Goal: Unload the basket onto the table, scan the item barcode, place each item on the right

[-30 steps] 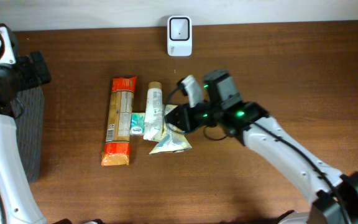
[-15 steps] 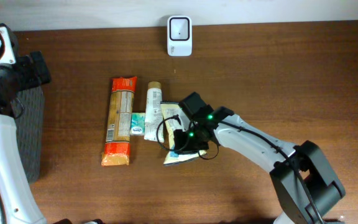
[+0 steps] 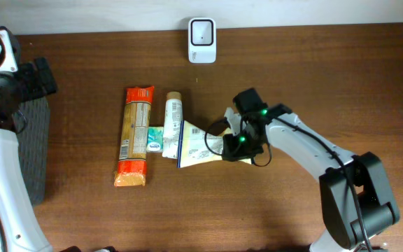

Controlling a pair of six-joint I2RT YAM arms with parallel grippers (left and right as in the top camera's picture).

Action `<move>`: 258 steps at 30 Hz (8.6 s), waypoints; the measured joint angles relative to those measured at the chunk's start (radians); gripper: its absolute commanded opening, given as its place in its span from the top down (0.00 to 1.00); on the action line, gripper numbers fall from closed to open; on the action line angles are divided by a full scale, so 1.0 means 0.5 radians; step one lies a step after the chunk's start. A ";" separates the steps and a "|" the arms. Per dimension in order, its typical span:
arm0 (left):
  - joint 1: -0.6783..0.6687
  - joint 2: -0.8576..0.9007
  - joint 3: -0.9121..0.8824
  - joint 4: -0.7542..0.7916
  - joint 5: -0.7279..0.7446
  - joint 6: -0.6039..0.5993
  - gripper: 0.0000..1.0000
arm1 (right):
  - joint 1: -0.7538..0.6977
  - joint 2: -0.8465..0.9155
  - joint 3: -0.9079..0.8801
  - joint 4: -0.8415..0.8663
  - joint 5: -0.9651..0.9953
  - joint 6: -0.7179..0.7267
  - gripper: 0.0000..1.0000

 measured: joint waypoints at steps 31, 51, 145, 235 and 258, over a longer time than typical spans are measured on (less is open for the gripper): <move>0.001 0.000 0.000 0.000 0.000 0.000 0.01 | -0.432 0.342 0.201 0.071 -0.842 -0.407 0.02; 0.000 0.000 0.000 -0.001 0.000 0.000 0.01 | -0.408 0.591 0.249 0.175 -1.073 -0.085 0.25; 0.000 0.000 0.000 -0.001 0.001 0.000 0.01 | -0.845 -0.762 0.315 0.153 -0.697 0.753 0.96; 0.000 0.000 0.000 -0.001 0.001 0.000 0.01 | 0.059 1.249 1.507 2.829 2.076 -3.205 0.96; 0.000 0.000 0.000 0.000 0.000 0.000 0.01 | 0.139 1.249 1.507 3.040 1.964 -3.549 0.96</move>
